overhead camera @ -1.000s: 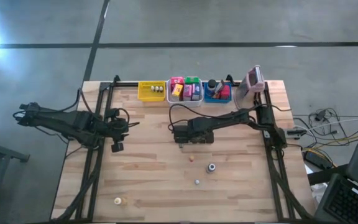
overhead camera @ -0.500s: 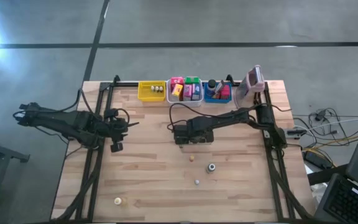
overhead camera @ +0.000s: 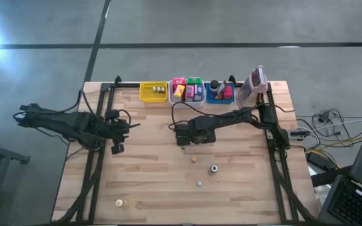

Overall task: Pick & Place Kitchen Items
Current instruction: Put the black food coloring bottle into the yellow basket

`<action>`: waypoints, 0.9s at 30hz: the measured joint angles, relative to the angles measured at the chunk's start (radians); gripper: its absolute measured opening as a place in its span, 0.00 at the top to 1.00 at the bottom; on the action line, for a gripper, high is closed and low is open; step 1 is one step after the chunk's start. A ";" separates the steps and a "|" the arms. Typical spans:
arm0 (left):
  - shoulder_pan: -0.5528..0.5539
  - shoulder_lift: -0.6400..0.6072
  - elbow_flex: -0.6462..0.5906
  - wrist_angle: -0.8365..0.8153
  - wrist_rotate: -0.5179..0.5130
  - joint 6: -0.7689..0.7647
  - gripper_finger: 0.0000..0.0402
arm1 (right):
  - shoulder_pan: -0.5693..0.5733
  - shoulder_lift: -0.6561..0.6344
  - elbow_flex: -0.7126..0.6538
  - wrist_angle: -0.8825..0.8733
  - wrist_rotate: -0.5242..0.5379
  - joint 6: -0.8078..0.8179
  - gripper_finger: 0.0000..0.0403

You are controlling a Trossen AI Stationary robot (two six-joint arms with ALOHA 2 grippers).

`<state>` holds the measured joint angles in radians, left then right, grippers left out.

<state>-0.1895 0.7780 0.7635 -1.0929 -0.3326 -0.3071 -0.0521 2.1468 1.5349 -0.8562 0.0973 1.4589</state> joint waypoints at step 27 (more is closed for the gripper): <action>0.000 0.000 0.000 -0.005 0.025 -0.008 0.66 | -0.013 0.000 0.000 -0.051 0.046 0.011 0.45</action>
<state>-0.1896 0.7780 0.7635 -1.0977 -0.3075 -0.3149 -0.0647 2.1468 1.5349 -0.9073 0.1432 1.4700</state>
